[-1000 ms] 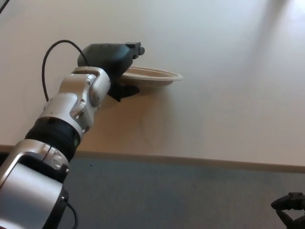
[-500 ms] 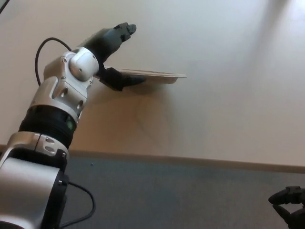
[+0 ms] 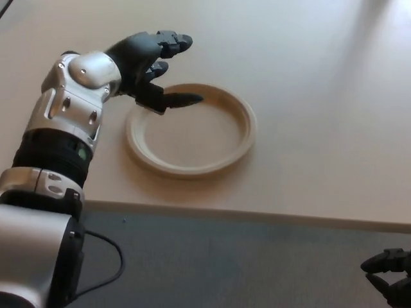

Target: A person passes a plate to the robot and the robot grabs it with its left hand and places it at the centre of the table infront of it

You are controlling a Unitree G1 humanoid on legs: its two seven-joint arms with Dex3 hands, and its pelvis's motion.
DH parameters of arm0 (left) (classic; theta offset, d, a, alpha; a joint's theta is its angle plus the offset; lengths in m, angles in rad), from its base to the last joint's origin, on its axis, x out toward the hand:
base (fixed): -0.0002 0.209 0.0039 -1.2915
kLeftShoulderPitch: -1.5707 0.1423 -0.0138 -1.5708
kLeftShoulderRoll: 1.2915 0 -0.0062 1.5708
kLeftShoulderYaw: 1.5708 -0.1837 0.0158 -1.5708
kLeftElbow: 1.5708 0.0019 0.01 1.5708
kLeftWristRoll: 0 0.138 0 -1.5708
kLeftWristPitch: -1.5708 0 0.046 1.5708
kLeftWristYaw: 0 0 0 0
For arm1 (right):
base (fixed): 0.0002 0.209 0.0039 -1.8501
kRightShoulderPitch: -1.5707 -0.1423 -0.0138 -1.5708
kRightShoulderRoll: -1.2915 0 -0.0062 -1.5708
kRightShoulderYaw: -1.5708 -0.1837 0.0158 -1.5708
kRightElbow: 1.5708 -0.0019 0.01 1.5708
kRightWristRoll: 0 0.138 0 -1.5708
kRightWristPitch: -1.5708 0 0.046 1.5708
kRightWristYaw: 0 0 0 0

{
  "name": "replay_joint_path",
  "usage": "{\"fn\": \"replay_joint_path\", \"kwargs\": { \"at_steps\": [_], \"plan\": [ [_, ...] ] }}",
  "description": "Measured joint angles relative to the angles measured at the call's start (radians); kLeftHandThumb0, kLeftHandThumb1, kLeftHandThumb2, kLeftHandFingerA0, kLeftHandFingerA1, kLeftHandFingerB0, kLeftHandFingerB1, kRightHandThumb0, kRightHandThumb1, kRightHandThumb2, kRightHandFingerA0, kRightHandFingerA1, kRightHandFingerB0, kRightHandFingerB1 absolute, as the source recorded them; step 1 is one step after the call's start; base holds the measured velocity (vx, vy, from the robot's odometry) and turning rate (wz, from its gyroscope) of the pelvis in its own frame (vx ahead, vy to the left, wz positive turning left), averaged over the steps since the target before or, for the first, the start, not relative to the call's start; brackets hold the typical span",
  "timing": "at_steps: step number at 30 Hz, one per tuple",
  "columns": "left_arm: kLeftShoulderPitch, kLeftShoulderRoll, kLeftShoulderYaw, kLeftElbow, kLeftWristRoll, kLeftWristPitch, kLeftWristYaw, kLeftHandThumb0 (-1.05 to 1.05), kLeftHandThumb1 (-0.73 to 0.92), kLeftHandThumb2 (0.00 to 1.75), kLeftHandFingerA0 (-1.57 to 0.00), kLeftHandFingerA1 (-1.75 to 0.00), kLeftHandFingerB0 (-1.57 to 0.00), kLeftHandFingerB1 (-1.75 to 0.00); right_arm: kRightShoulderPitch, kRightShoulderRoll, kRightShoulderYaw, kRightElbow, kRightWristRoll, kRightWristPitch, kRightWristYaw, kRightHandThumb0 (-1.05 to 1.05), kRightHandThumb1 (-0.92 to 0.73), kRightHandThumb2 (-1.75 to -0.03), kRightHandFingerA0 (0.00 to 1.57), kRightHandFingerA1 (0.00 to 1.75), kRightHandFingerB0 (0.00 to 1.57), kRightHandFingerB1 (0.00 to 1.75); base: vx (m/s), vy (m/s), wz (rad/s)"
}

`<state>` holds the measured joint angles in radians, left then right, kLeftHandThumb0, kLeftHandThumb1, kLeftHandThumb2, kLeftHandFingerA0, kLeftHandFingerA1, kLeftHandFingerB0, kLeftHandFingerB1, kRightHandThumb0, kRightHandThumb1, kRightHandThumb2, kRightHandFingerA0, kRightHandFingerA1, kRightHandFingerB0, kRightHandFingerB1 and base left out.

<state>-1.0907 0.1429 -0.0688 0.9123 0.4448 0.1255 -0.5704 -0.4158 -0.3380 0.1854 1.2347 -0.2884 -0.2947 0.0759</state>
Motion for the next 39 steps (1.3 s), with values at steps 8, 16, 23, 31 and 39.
{"fn": "replay_joint_path", "kwargs": {
  "at_steps": [8, 16, 23, 31, 39],
  "plan": [
    [-0.002, 0.057, -0.284, -0.175, 0.102, 0.04, -0.038, -0.9, 0.52, 0.97, 0.0, -0.05, 0.0, -0.04, -0.04, 0.0, -0.001, 0.0, 0.0, 0.008, 0.009, -0.66, -0.65, -1.11, 0.48, 0.68, 0.41, 0.6, 0.0, 0.0, 0.0],
    [0.149, 0.102, -0.258, -0.462, 0.123, 0.03, 0.062, -0.85, 0.53, 0.95, -0.05, -0.18, -0.05, -0.18, -0.045, 0.0, -0.001, -0.004, 0.0, 0.012, 0.011, -0.66, -0.66, -1.12, 0.48, 0.67, 0.41, 0.59, 0.0, 0.0, 0.0],
    [0.306, 0.105, -0.178, -0.742, 0.112, 0.022, 0.077, -0.84, 0.5, 0.94, -0.04, -0.16, -0.04, -0.12, -0.048, 0.002, 0.0, -0.005, -0.001, 0.012, 0.011, -0.71, -0.82, -0.64, 0.49, 0.61, 0.48, 0.5, 0.0, 0.0, 0.0],
    [0.536, 0.136, -0.025, -1.047, 0.041, 0.017, 0.061, -0.93, 0.59, 0.59, 0.0, 0.0, 0.0, 0.0, -0.05, 0.005, 0.0, -0.004, -0.001, 0.012, 0.011, -0.68, -0.81, -0.63, 0.51, 0.6, 0.5, 0.5, 0.0, 0.0, 0.0],
    [0.819, 0.145, 0.191, -1.291, -0.093, 0.017, 0.02, -0.67, 0.4, 0.77, 0.0, -0.06, 0.0, -0.08, -0.051, 0.01, 0.0, -0.002, -0.001, 0.014, 0.011, -0.7, -0.81, -0.63, 0.5, 0.6, 0.48, 0.49, 0.0, 0.0, 0.0]
  ]
}}
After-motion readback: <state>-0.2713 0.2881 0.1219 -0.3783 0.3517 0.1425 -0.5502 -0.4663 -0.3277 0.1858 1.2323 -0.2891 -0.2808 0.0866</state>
